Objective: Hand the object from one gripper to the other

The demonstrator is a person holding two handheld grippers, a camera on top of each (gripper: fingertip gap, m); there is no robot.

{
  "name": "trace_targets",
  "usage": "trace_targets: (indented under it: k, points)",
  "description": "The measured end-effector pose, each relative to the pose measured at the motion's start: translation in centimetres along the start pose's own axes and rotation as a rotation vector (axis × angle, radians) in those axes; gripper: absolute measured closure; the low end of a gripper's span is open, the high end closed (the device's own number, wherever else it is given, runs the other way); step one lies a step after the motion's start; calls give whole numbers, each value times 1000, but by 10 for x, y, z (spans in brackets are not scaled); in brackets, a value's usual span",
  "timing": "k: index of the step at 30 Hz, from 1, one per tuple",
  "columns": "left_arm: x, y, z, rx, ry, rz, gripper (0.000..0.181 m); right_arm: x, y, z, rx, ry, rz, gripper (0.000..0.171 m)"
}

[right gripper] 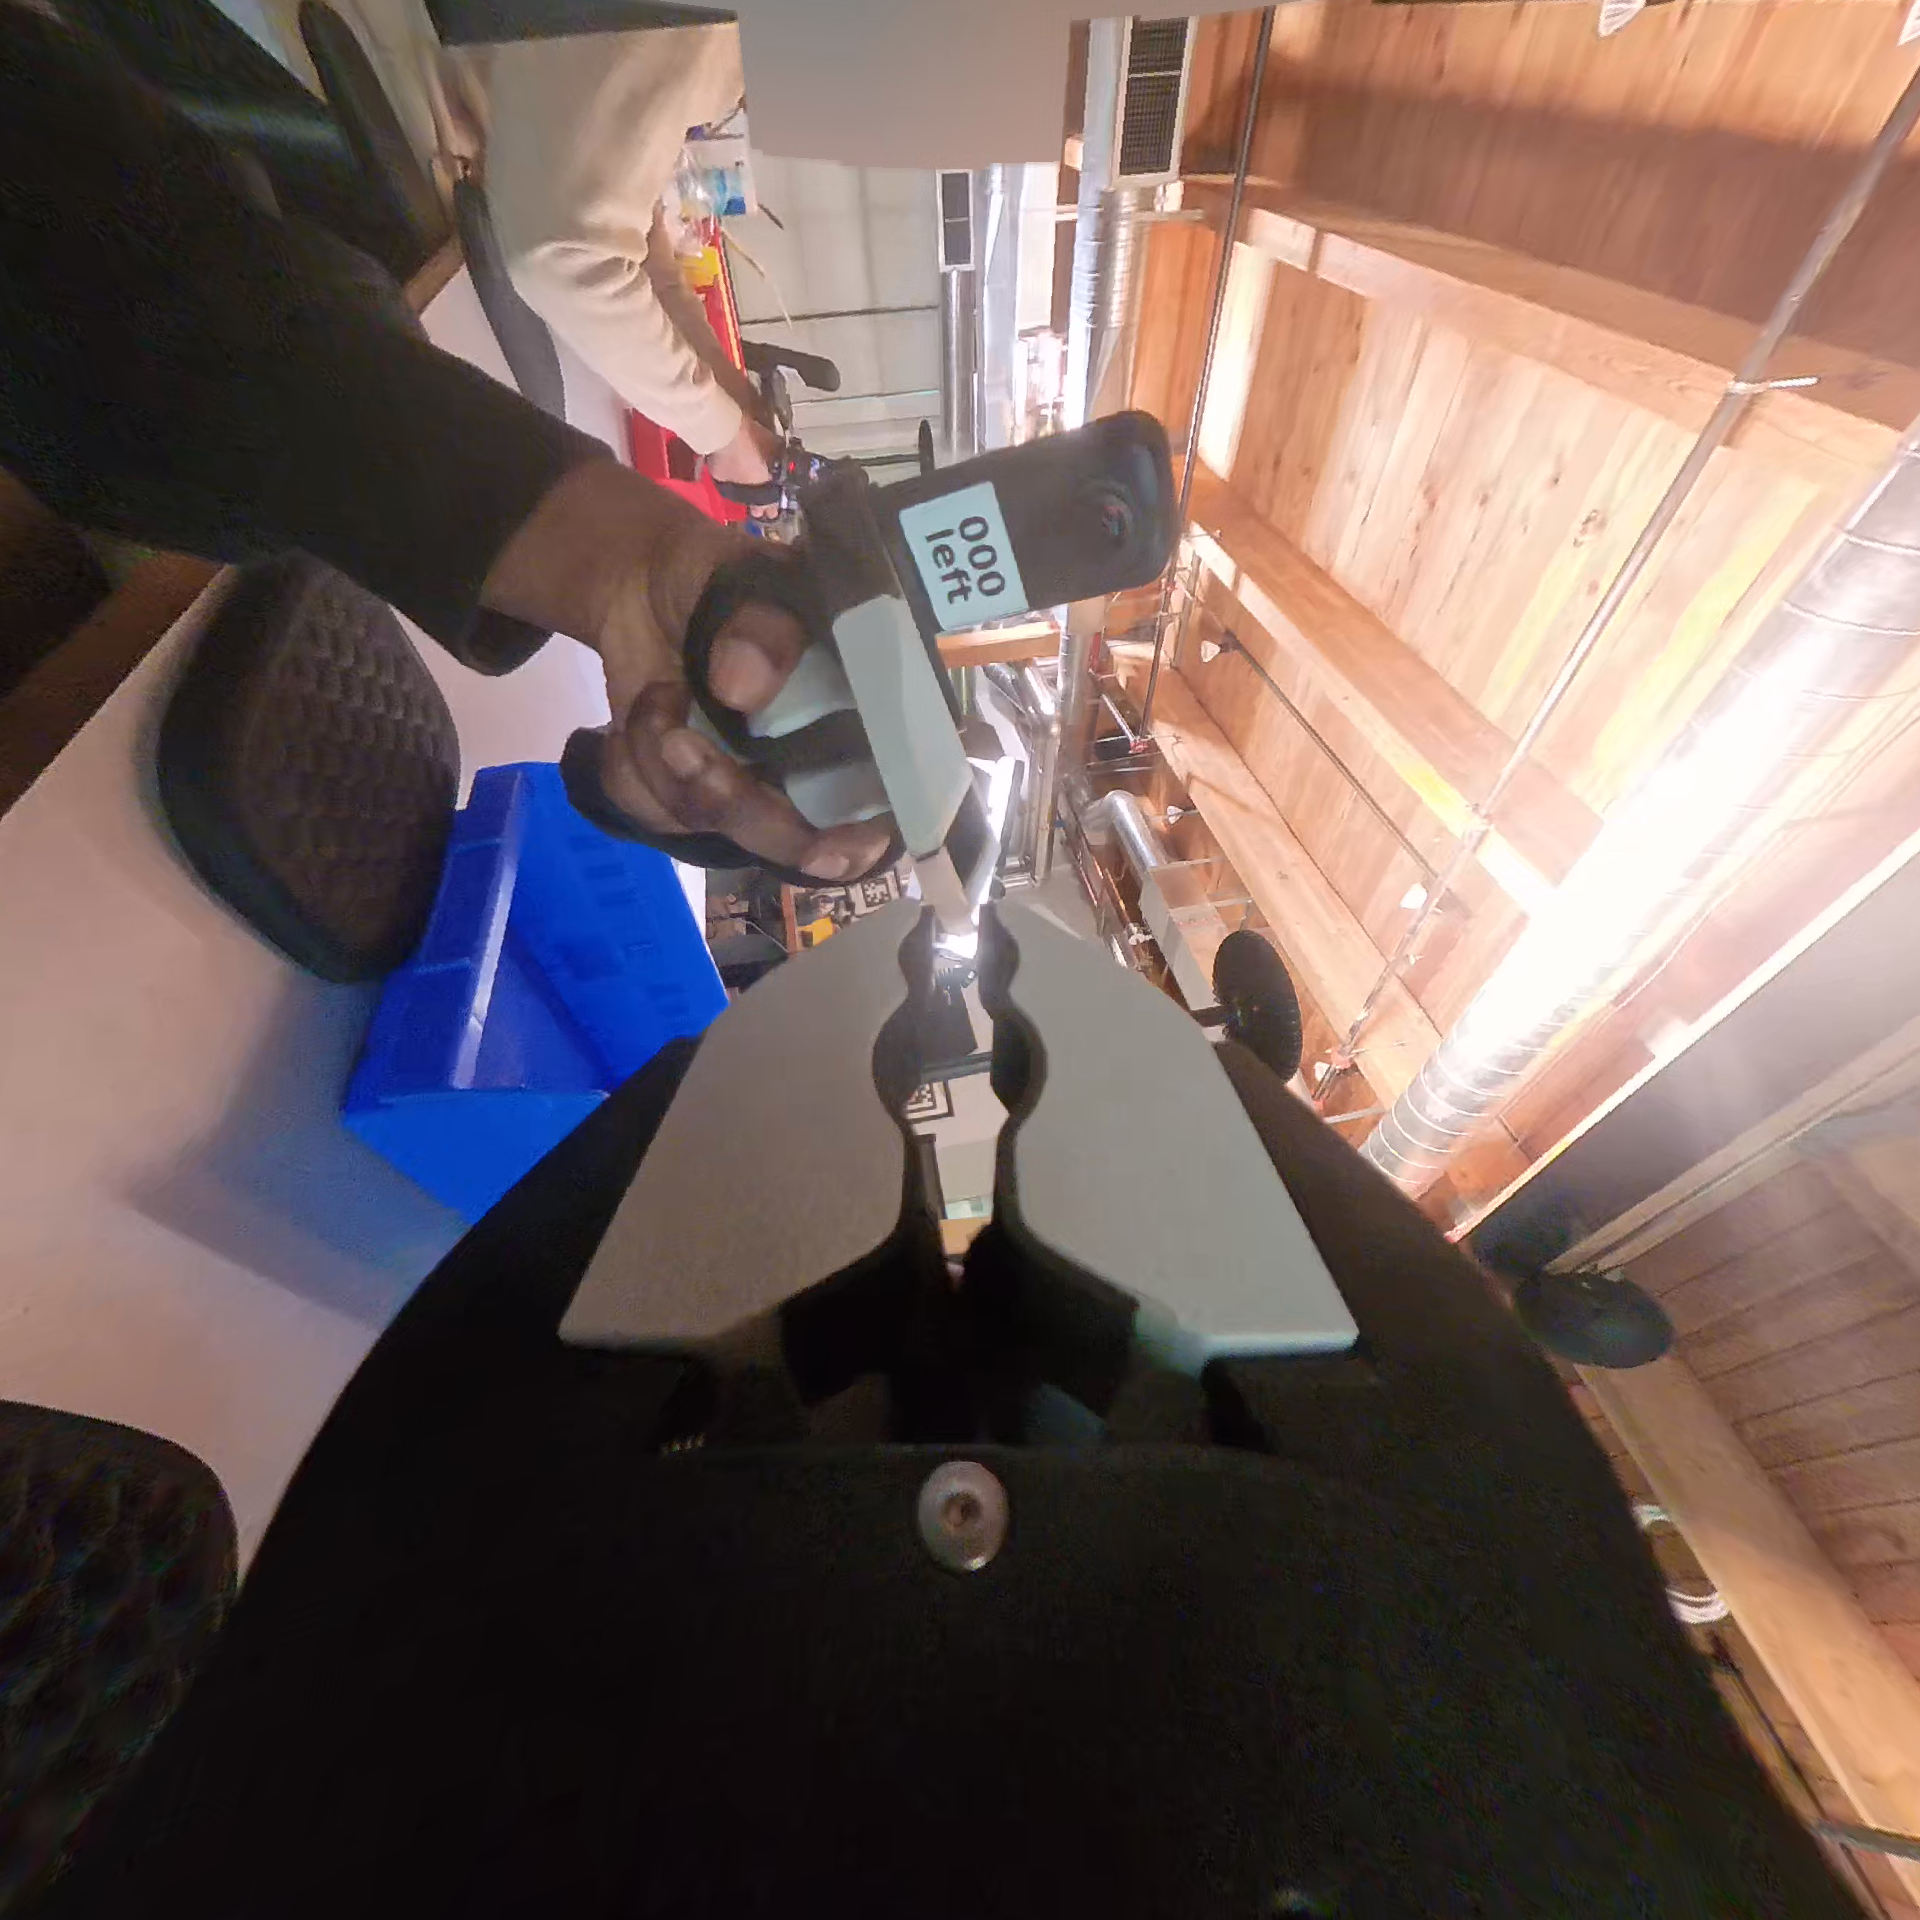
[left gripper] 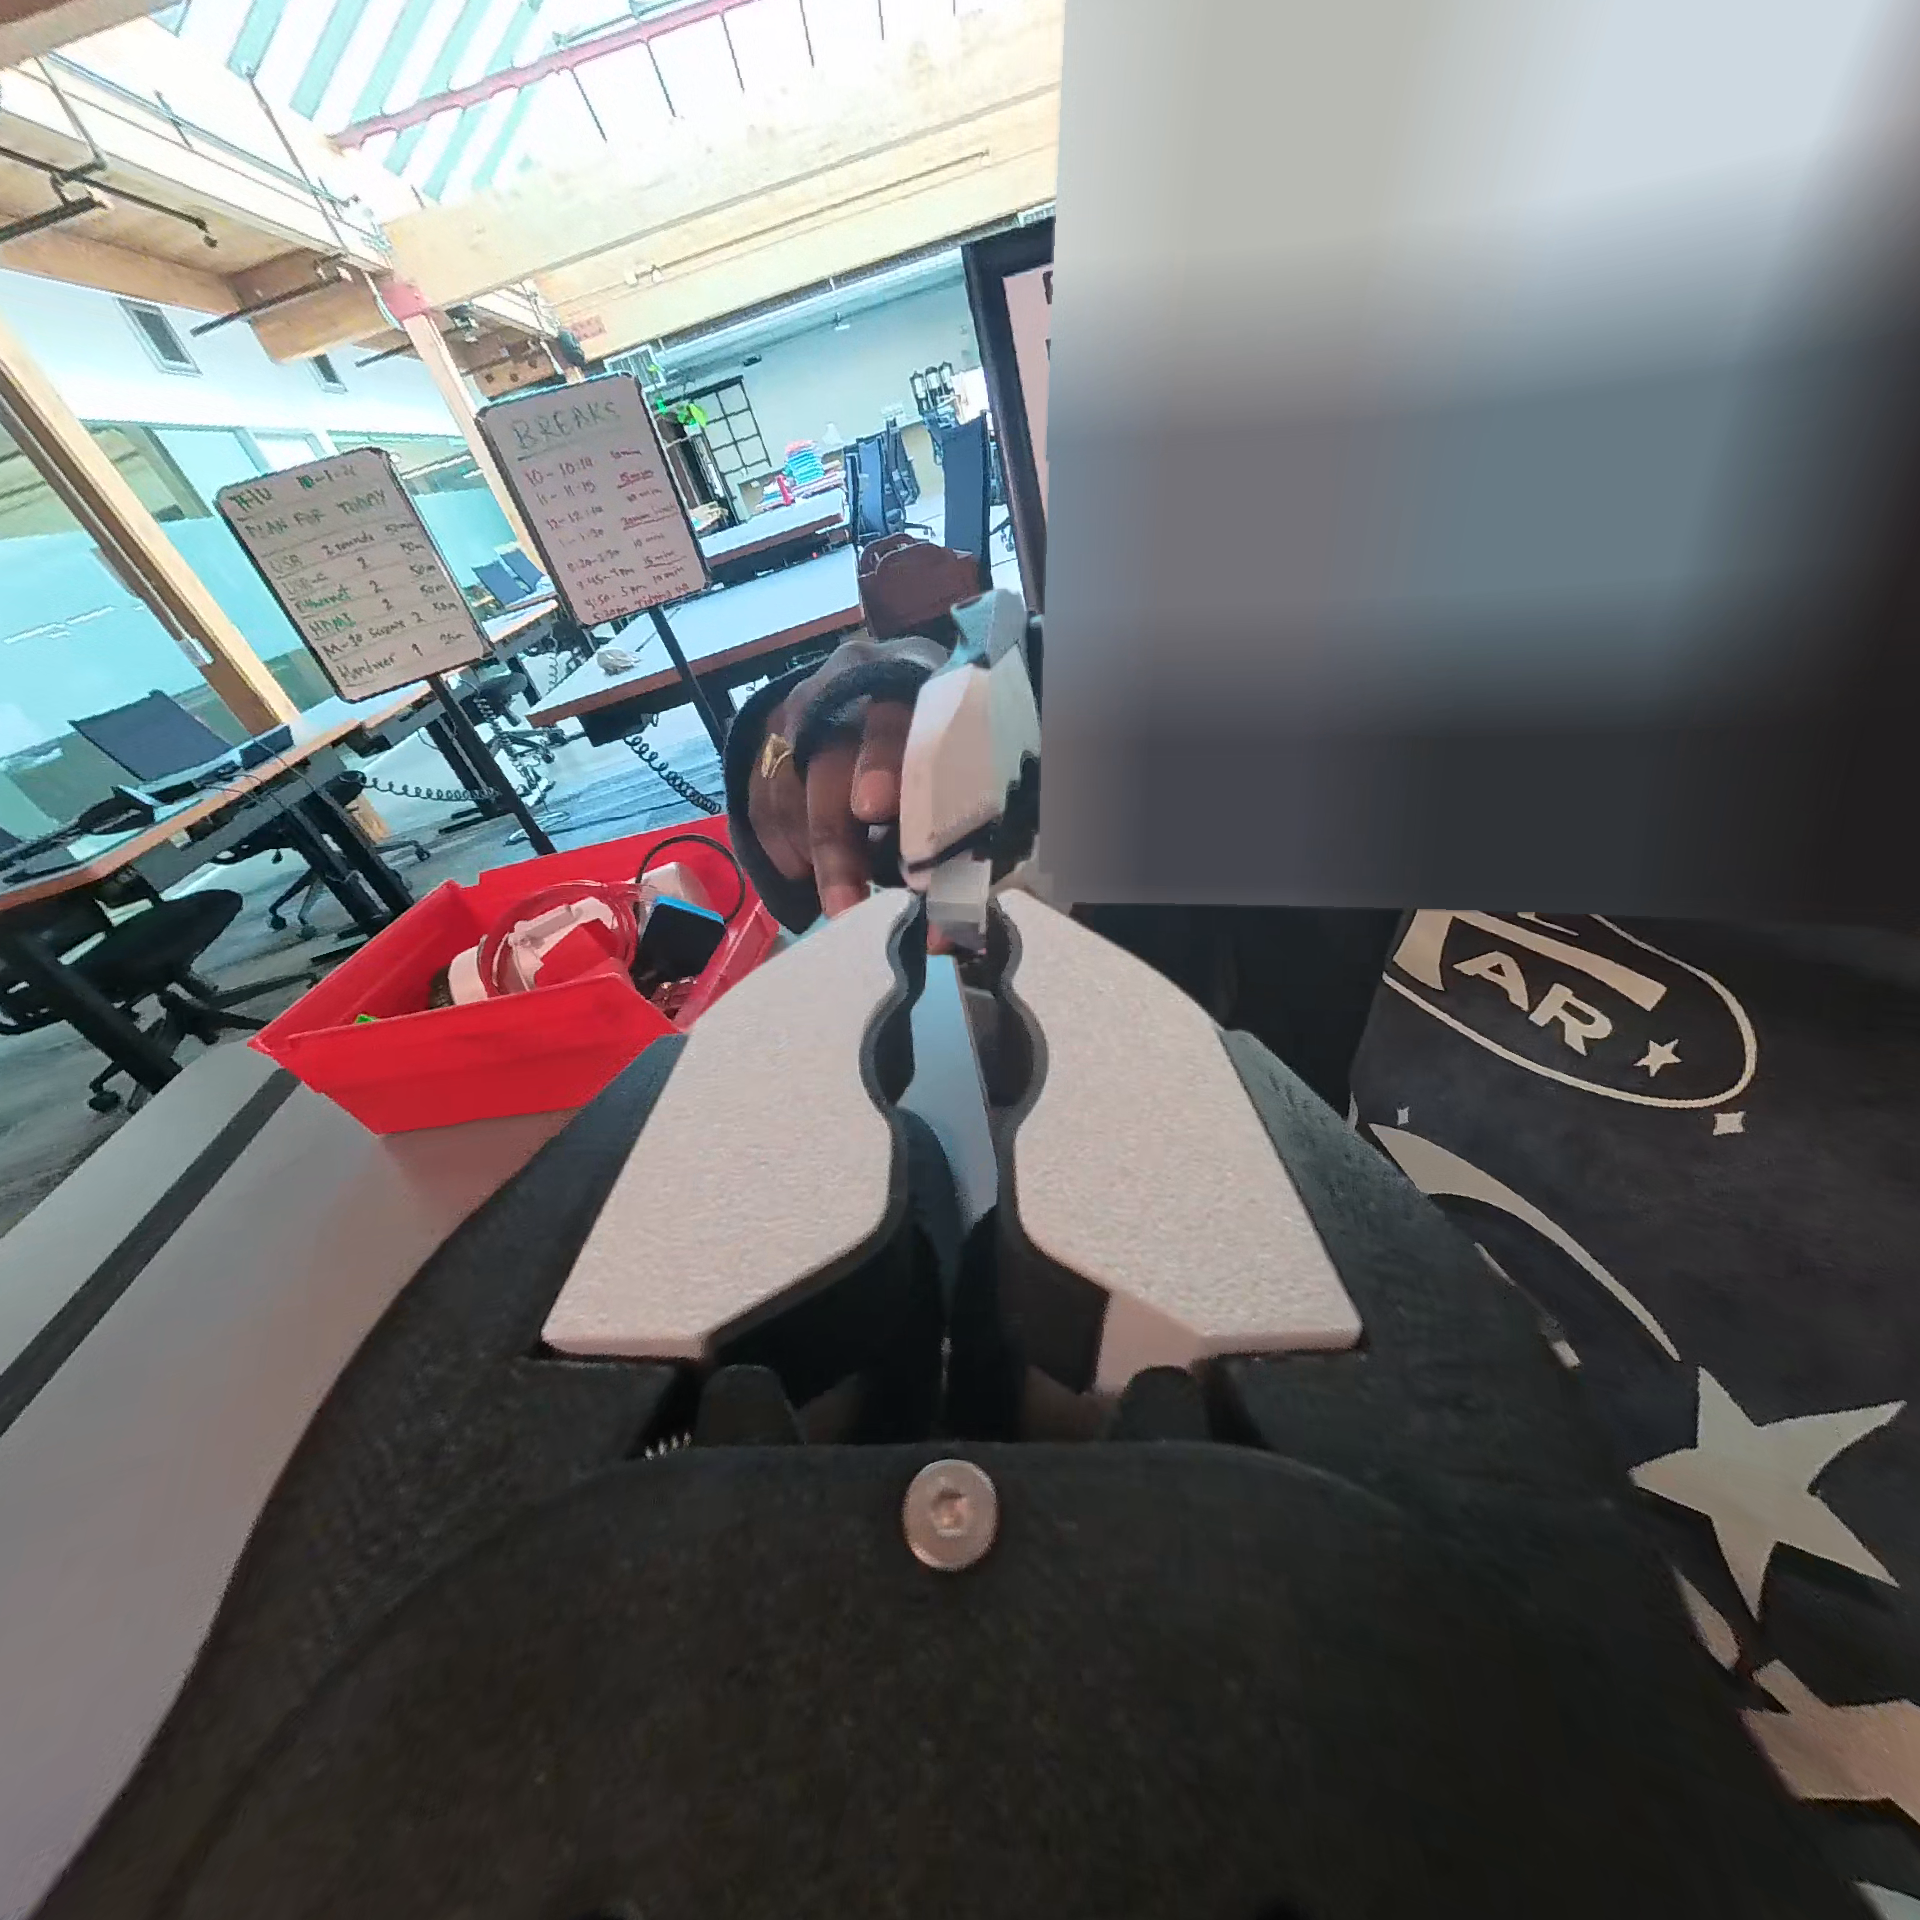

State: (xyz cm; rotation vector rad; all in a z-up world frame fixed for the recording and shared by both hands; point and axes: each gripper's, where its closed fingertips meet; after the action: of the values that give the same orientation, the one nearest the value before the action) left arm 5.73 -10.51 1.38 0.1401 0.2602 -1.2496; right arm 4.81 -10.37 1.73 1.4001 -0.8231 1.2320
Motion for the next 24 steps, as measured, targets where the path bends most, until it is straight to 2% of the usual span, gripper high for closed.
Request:
trace_targets:
  k: [4,7,11,16,24]
  points:
    - [0,-1,0,5,48,6,170,-4,0,-2,-13,38,41,166]
    - [0,-3,1,10,237,59,161,-3,0,-2,-9,142,63,166]
    - [-9,-3,-9,-114,515,187,161,-5,-1,0,15,333,134,166]
    - [-4,3,-5,-94,562,181,173,-6,-3,2,24,433,182,166]
    - [0,5,-6,-92,596,157,176,-9,-5,4,30,515,230,166]
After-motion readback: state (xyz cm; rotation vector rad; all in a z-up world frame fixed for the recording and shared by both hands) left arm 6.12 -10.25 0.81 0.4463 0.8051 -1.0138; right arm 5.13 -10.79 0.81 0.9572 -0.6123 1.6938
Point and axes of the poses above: each gripper's, where its closed fingertips meet, y out along the fingers, z out of its top, x = y × z across the jaws, and after that the axes turned 4 degrees about -z, right-handed
